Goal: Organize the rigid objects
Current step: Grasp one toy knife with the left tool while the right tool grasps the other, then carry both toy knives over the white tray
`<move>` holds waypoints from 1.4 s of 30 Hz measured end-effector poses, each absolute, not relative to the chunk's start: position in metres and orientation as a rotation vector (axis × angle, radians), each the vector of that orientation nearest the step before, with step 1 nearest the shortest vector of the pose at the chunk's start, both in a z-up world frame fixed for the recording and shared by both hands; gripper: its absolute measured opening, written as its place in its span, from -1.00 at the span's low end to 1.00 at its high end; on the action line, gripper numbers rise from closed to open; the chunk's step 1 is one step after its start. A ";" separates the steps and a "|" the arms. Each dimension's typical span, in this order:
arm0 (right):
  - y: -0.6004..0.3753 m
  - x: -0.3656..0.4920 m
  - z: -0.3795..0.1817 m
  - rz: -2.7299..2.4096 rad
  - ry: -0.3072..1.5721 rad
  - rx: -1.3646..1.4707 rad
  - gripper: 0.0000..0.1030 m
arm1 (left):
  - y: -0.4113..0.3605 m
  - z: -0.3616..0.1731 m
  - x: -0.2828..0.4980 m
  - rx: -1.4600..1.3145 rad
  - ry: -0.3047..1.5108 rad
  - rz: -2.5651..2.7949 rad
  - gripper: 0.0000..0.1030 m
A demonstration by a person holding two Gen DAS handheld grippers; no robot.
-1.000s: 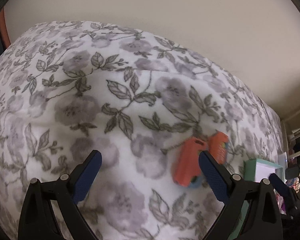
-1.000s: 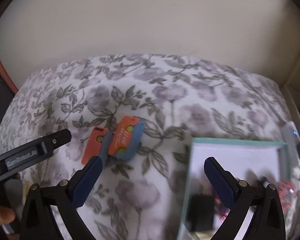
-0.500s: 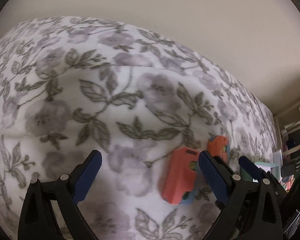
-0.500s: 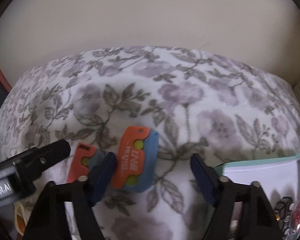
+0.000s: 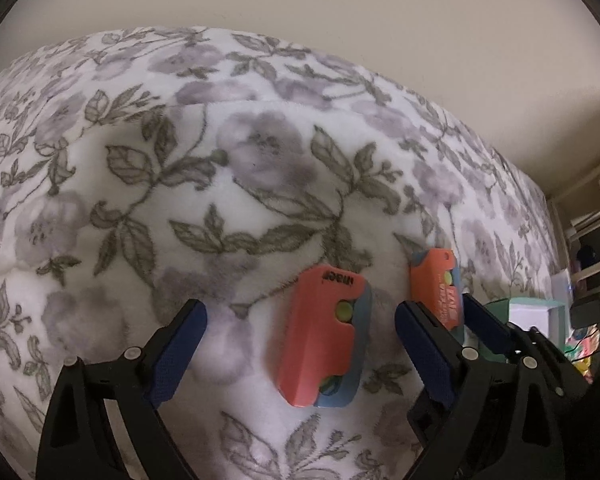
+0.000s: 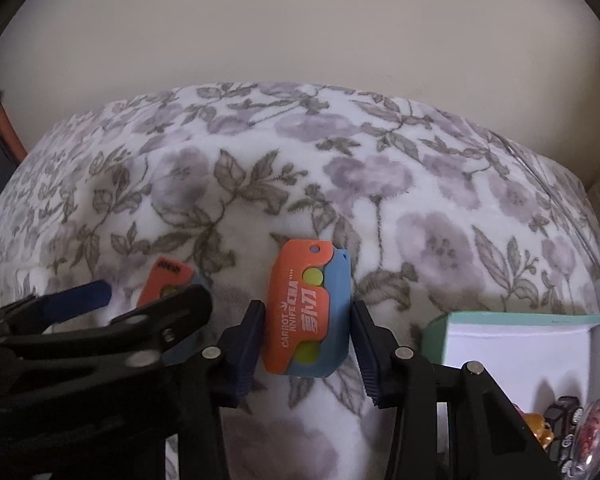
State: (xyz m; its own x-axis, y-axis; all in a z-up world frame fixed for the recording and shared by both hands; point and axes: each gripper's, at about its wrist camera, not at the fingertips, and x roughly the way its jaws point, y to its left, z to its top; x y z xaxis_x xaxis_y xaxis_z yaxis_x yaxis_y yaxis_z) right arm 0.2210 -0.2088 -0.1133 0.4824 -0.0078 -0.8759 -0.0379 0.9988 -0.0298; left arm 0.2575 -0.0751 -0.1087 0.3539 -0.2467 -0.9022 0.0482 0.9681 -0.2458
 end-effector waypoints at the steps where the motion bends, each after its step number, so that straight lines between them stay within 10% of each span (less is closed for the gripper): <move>1: -0.211 0.218 -0.113 0.017 1.070 -0.047 -0.11 | -0.078 -0.109 0.257 -0.170 1.195 -0.187 0.83; 10: -0.224 0.189 -0.113 0.014 1.103 0.009 -0.11 | -0.108 -0.108 0.242 0.047 1.173 -0.139 -0.14; 21: -0.225 0.134 -0.082 0.046 1.114 0.058 -0.14 | -0.094 -0.084 0.191 -0.064 1.224 -0.163 -0.14; 26: -0.236 0.101 -0.056 0.032 1.100 0.092 -0.55 | -0.098 -0.058 0.158 -0.114 1.202 -0.197 -0.14; 42: -0.284 0.006 -0.010 0.068 1.038 0.273 -0.56 | -0.129 -0.018 0.067 -0.250 1.160 -0.350 -0.14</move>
